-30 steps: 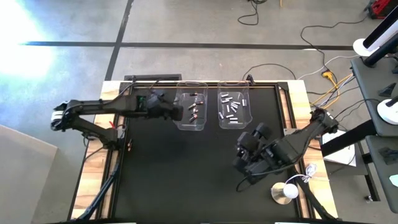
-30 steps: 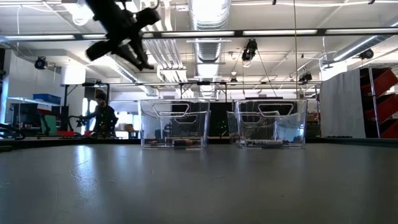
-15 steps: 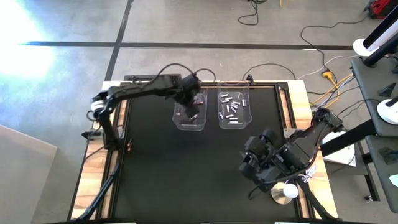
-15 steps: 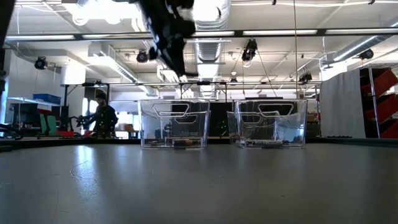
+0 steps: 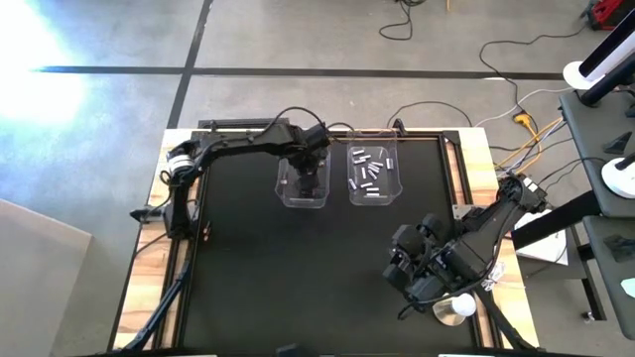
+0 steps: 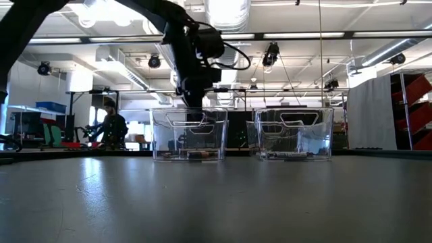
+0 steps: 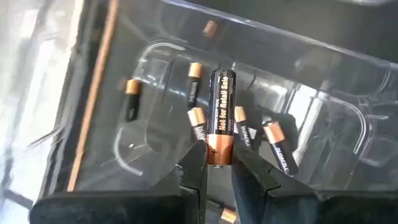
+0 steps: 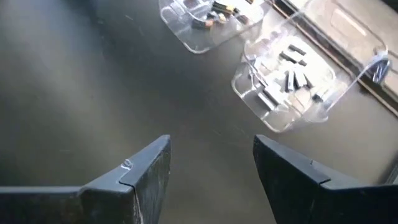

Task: Sort batteries
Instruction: Put the black battery into the left transparent bin

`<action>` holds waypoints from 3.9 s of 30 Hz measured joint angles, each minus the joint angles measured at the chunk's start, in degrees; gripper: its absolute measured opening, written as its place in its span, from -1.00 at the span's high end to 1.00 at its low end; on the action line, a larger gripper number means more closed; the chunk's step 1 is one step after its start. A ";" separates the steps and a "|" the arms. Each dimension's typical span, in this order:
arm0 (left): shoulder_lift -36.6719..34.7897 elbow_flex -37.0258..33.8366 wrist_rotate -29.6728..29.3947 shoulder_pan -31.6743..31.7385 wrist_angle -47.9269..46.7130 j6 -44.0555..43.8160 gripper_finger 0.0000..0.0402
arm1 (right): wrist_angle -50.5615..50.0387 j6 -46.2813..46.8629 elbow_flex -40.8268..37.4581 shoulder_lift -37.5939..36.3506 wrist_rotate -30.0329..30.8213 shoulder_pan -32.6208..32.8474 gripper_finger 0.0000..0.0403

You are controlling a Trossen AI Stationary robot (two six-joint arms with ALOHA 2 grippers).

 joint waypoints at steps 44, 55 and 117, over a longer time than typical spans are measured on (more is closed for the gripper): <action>8.88 6.08 -2.68 -0.07 -3.22 -9.51 0.15 | 1.02 -9.06 9.02 -0.04 -7.59 -1.78 -0.09; 5.42 24.07 -1.33 -9.29 -40.03 -20.82 -0.06 | 0.65 -14.59 13.48 -0.09 -5.87 -3.72 -0.09; -22.30 -57.99 24.60 1.89 -13.01 -27.42 -0.55 | 6.16 -0.34 7.54 5.87 -0.47 -4.40 -0.09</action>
